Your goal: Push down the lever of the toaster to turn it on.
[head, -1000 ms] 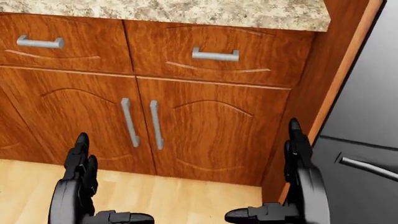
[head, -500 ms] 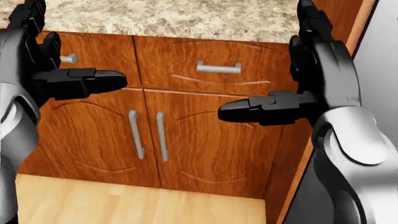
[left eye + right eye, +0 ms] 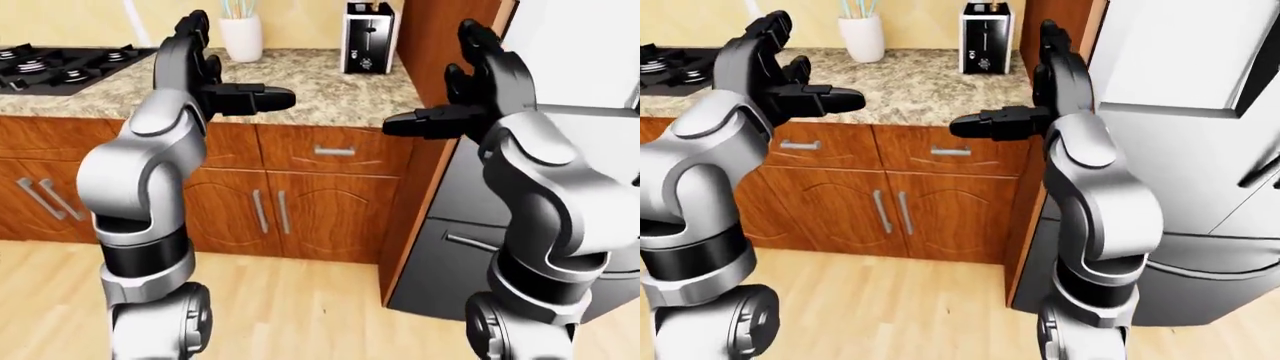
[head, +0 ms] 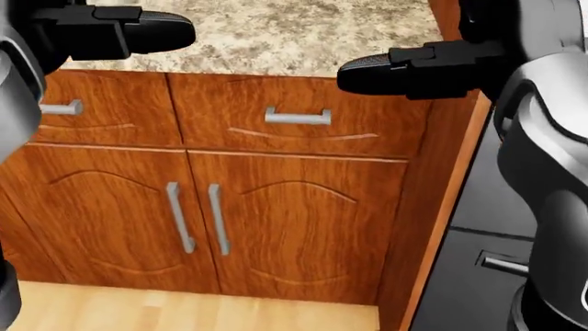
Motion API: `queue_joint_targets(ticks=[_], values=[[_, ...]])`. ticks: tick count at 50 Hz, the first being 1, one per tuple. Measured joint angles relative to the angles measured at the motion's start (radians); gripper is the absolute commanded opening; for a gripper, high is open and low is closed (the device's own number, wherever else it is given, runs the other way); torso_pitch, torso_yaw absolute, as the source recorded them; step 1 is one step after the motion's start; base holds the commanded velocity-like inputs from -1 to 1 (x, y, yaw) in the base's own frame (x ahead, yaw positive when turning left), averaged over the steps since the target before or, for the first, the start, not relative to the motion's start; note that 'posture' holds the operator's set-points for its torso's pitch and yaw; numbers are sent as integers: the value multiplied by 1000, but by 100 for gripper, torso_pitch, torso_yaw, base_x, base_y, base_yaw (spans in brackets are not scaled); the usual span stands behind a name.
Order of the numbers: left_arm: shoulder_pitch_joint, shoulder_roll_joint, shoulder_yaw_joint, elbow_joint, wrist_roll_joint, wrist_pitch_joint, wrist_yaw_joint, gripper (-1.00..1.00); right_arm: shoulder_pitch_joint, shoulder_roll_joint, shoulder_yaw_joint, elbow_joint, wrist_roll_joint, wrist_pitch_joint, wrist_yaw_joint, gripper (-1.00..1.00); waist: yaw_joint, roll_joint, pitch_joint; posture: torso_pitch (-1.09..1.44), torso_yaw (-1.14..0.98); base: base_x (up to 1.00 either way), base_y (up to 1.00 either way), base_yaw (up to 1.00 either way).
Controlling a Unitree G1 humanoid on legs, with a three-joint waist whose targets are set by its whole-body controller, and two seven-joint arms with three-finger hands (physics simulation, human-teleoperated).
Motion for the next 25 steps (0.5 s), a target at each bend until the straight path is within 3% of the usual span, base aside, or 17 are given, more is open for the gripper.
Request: queue_joint_targets(ticks=[6, 7, 8, 10, 12, 17, 20, 22, 23, 25], values=[[2, -5, -2, -2, 6, -24, 0, 100, 10, 3, 10, 1, 9, -22, -3, 100, -17, 78, -7, 0, 0, 45, 0, 0], [9, -4, 3, -1, 8, -23, 2, 100, 20, 10, 17, 6, 10, -22, -3, 100, -9, 66, 5, 0, 0, 45, 0, 0], [18, -5, 8, 3, 10, -17, 5, 100, 30, 14, 27, 13, 13, -18, -2, 100, -5, 68, 22, 0, 0, 46, 0, 0], [32, -3, 17, 12, 17, -2, 13, 100, 33, 17, 42, 26, 22, -4, 4, 100, 3, 81, 27, 0, 0, 46, 0, 0], [25, -4, 17, 12, 19, 7, 17, 100, 28, 15, 39, 23, 24, 2, 5, 100, 7, 72, 15, 0, 0, 45, 0, 0], [14, -3, 16, -25, 14, -14, 16, 100, 10, 10, 43, 6, 6, -12, 6, 100, 25, 22, -2, 0, 0, 43, 0, 0], [5, -2, 12, -17, 14, -24, 16, 100, -4, 10, 39, 3, 2, -11, 10, 100, 26, -31, -12, 0, 0, 42, 0, 0], [19, -15, 3, -15, 12, -24, 14, 100, 14, 8, 31, 7, -3, -13, 11, 100, 12, -24, 13, 0, 0, 37, 2, 0], [26, -21, -7, -8, 9, -19, 13, 100, 26, 8, 26, 11, -8, -8, 9, 100, 7, -33, 20, 0, 0, 35, 11, 0], [33, -24, -15, 0, 2, -1, 10, 100, 28, 13, 23, 22, -15, 8, 5, 100, 4, -41, 16, 0, 0, 33, 15, 0]])
